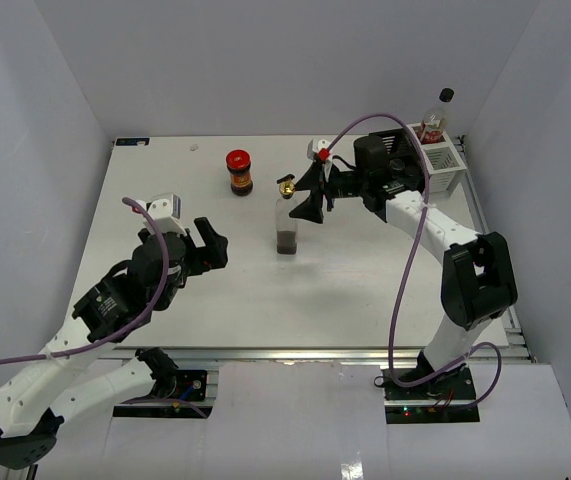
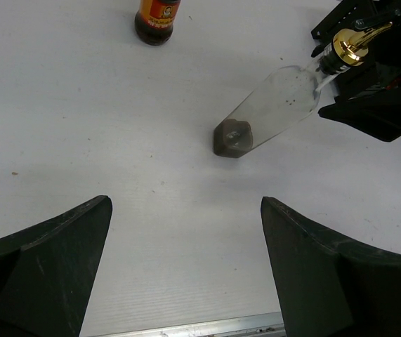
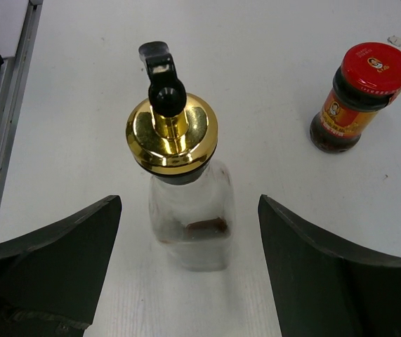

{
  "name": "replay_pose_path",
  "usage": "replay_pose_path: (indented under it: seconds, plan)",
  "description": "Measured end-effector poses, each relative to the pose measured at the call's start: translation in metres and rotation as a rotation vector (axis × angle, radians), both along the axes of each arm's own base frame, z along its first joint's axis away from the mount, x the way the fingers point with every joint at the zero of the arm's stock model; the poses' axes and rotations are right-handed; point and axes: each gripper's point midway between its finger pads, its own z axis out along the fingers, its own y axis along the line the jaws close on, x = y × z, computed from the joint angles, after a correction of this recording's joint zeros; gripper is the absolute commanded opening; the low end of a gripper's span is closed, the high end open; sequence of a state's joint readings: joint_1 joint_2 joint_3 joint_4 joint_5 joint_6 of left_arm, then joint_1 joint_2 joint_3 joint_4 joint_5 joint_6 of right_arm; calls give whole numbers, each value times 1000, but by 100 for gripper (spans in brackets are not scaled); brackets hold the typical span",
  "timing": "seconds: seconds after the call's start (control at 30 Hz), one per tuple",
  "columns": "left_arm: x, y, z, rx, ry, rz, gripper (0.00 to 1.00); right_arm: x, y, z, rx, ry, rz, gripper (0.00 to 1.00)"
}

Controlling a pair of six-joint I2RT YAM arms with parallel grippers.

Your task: Organize the condiment bottles

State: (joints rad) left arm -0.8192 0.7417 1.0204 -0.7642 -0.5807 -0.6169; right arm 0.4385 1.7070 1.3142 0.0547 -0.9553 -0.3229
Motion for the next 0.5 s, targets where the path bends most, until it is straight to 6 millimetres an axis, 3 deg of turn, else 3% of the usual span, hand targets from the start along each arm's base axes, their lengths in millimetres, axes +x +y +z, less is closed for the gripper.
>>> replay_pose_path:
  seconds: [0.5]
  plan:
    - [-3,12,8,-10,-32,32,98,-5,25,-16,-33,-49,29,80]
